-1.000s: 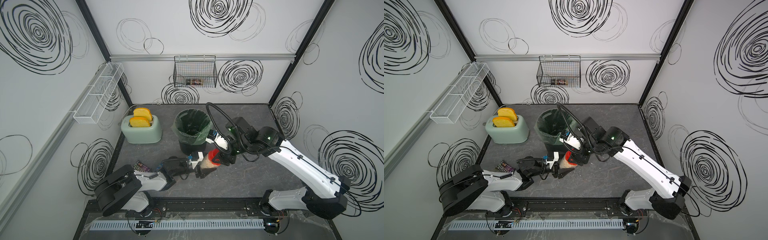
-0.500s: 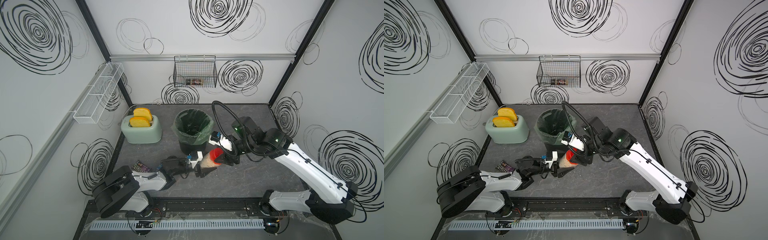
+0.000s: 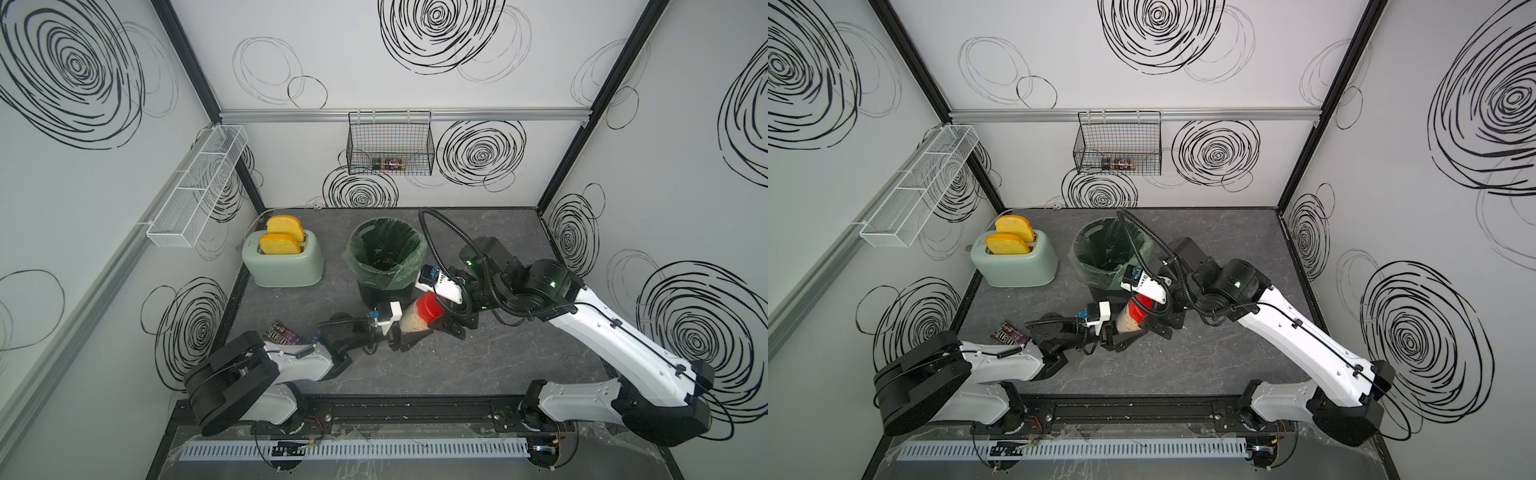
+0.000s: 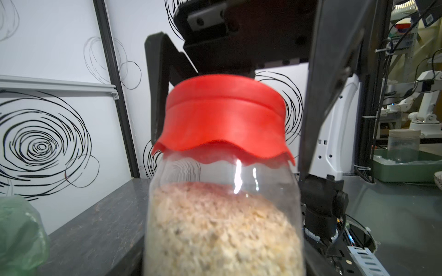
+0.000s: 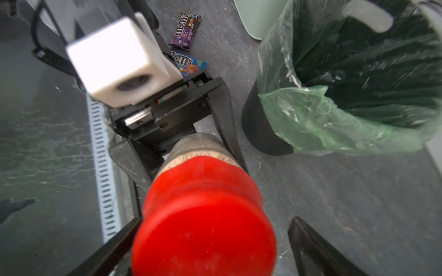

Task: Empty expired oatmeal from jars
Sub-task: Unscrew the lid from the jar.

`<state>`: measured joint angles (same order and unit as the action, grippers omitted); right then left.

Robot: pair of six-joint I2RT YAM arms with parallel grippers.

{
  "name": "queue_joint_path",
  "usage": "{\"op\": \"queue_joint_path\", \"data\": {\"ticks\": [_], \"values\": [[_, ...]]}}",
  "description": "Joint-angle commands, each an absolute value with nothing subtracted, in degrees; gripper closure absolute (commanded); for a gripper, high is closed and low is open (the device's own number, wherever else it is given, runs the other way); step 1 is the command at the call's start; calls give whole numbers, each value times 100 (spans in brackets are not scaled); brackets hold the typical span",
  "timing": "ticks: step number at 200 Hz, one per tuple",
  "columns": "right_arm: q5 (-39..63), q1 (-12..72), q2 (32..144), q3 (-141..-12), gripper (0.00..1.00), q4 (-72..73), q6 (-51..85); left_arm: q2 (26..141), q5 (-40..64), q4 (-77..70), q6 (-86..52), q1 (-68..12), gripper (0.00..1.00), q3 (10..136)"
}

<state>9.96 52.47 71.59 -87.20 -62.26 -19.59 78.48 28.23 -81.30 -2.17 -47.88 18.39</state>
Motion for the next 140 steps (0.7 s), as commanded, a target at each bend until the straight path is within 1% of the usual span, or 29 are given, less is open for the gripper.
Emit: {"op": "queue_joint_path", "data": {"ticks": [1,30,56,82,101,113,124,131,140], "values": [[677,5265,7098,-8926,2,-6345,-1861,7855,2709,-9281,-230,-4818,62,1978],[724,5169,7029,-9285,2,-6337,-1666,7892,2401,-9271,46,-4892,64,1929],[914,4996,7076,-9851,2,-6490,-1378,8012,1539,-9458,490,-5067,67,1834],[1142,4816,7041,-10107,2,-6560,-935,8223,1036,-9835,896,-5154,66,1760],[953,4739,7194,-10428,2,-6737,-155,8253,654,-9944,1205,-5289,66,1741],[852,4713,7484,-10792,2,-7041,490,8274,362,-10099,1348,-5366,66,1708],[967,4702,7855,-11182,2,-7475,1145,8327,182,-10291,1482,-5412,66,1682],[1068,4681,8130,-11432,2,-7766,1546,8347,38,-10350,1547,-5441,66,1679],[1760,4608,8216,-11358,2,-7730,2075,8358,-22,-10354,1656,-5479,66,1683]]}}
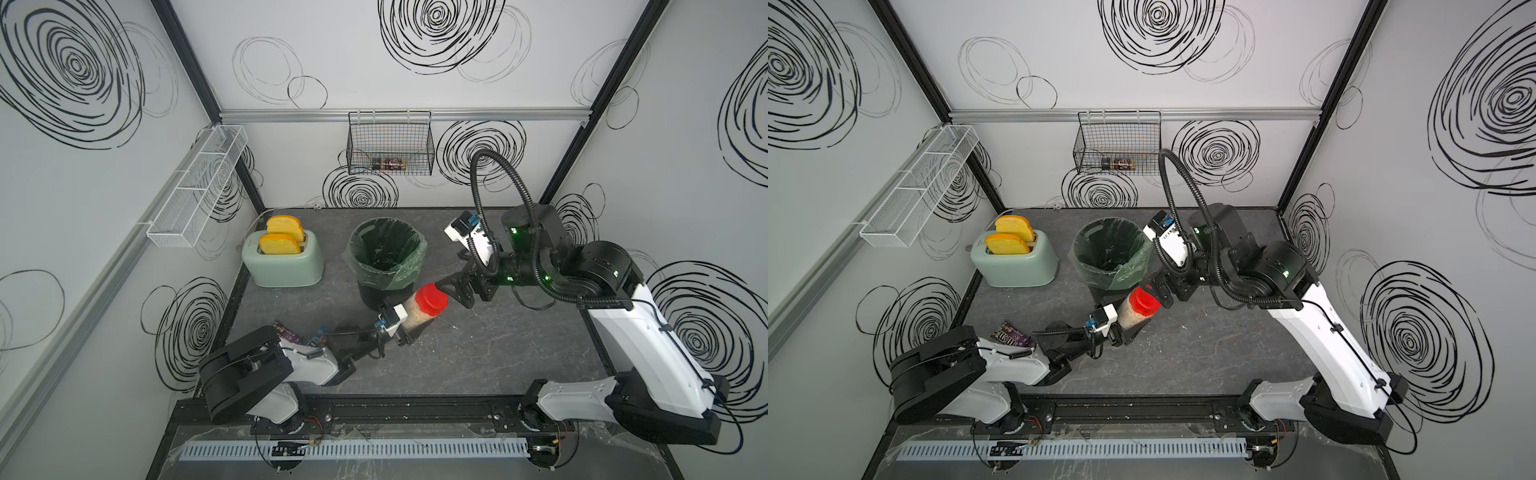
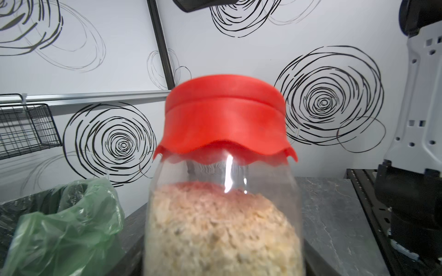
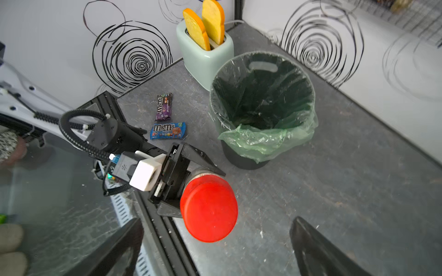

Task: Empty expired oatmeal from jars
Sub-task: Open the lid of the jar.

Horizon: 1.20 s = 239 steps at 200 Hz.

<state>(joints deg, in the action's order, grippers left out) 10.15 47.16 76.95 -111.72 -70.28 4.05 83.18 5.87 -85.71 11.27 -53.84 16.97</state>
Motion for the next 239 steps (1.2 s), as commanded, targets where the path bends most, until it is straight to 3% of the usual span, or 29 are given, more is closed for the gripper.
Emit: {"op": "queue_joint_path", "data": {"ticks": [1,15,34,151,190,239], "values": [[1820,4607,8217,-11339,2,-7719,2158,8358,-24,-10354,1668,-5482,66,1685],[2386,4599,8385,-11313,2,-7758,2806,8358,-77,-10355,1723,-5524,66,1679],[2349,4486,8334,-11161,2,-7749,3347,8359,-188,-10392,1931,-5629,66,1661],[1761,3947,7892,-9679,2,-7548,3984,8481,-556,-10397,2545,-5915,67,1696],[2275,3881,7355,-8676,0,-6462,4604,8485,-567,-10397,2516,-5928,67,1706],[2390,3816,7453,-8866,2,-6294,4610,8516,-523,-10390,2487,-5950,67,1723]]}}
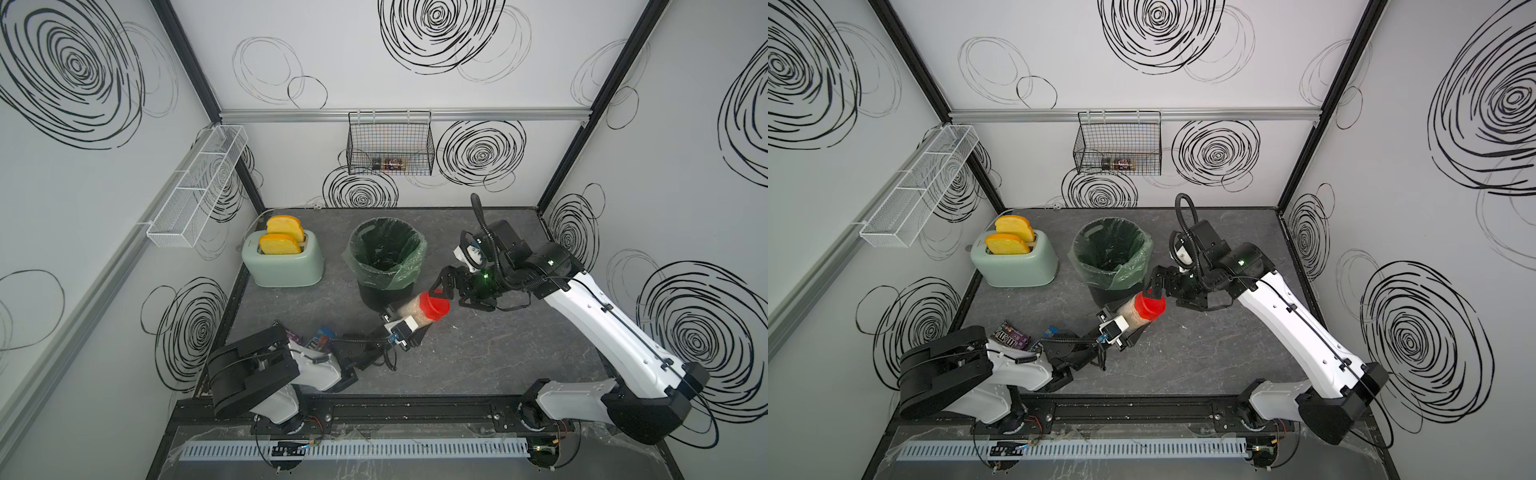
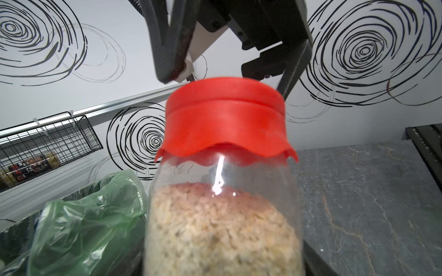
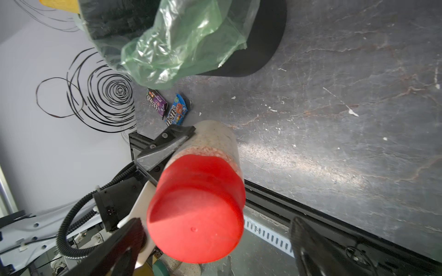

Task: Empty expired oatmeal from jars
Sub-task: Open the lid of the jar.

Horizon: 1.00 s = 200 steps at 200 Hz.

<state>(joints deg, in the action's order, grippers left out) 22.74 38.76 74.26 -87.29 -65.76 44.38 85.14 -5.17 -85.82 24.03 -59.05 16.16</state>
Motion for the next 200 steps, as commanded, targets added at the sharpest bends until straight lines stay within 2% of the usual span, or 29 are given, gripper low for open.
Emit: {"op": "queue_joint_path", "data": {"ticks": [1,50,127,148,200], "values": [[2390,3815,7453,-8872,1,-6289,4608,8517,-525,-10389,2483,-5950,67,1723],[2593,3828,7443,-8596,3,-6054,4658,8525,-512,-10391,2427,-5951,67,1740],[2595,3950,7523,-8358,16,-5942,4612,8536,-504,-10389,2395,-5952,67,1749],[2569,3955,7502,-8280,21,-5898,4578,8541,-496,-10389,2375,-5950,67,1753],[2492,4069,7613,-8364,46,-6037,4320,8509,-402,-10389,2188,-5900,67,1758]]}}
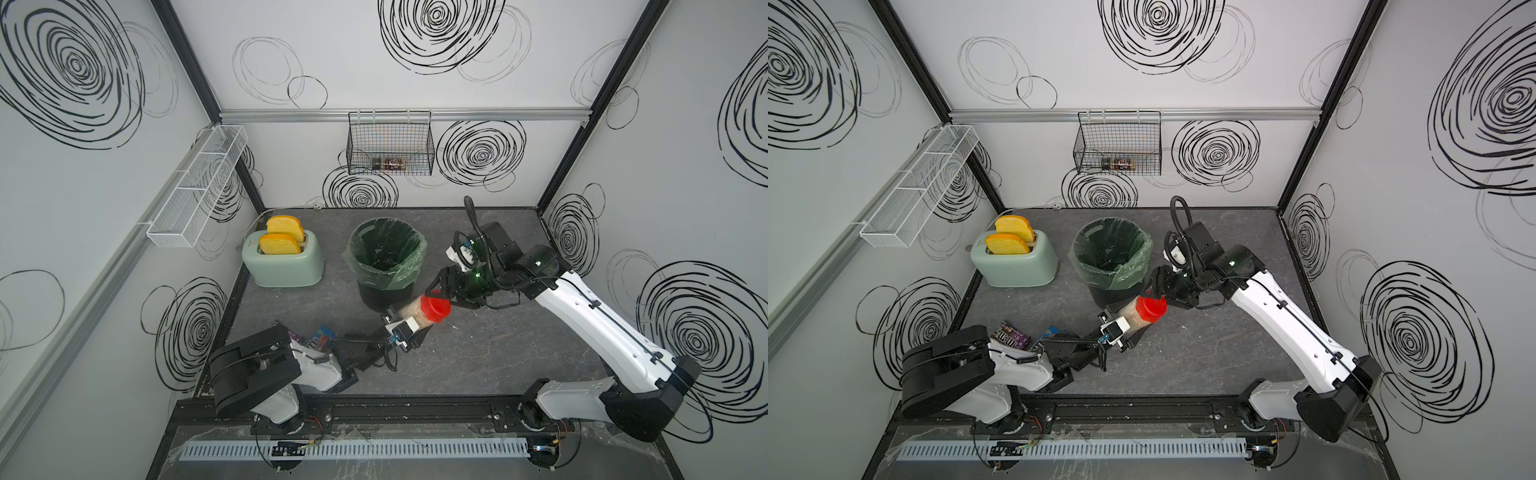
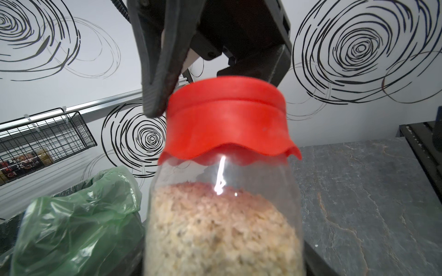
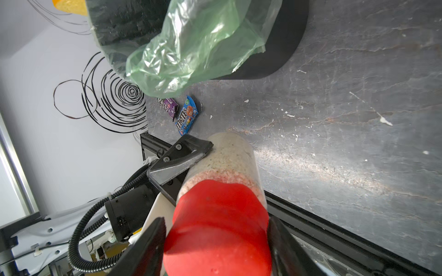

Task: Empty expired oatmeal from jars
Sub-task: Open the lid of the jar.

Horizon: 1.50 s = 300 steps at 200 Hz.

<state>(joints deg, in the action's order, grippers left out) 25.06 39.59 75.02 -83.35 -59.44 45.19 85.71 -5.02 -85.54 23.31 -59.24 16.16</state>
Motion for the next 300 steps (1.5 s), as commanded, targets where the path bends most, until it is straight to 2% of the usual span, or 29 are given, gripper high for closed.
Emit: {"op": "queue_joint_path", "data": {"ticks": [1,54,94,145,193,256,274,300], "values": [[2490,4073,7612,-8370,46,-6046,4313,8504,-394,-10389,2175,-5894,67,1758],[2225,4236,7961,-8895,54,-6644,3637,8246,261,-10389,1180,-5524,68,1735],[1918,4263,8245,-9426,55,-7263,2891,7914,948,-10277,446,-5152,67,1697],[1790,4211,8473,-10151,21,-7570,2865,7837,948,-10146,521,-5133,67,1698],[1797,4369,8539,-10563,4,-7734,3072,7875,862,-10153,579,-5133,67,1679],[1507,4863,8712,-10787,1,-7736,3316,7938,879,-10131,582,-5133,67,1737],[1471,4877,8701,-10688,6,-7735,3288,7919,883,-10125,574,-5142,67,1741],[1469,4925,8702,-10705,19,-7743,3236,7894,862,-10115,567,-5137,67,1732]]}}
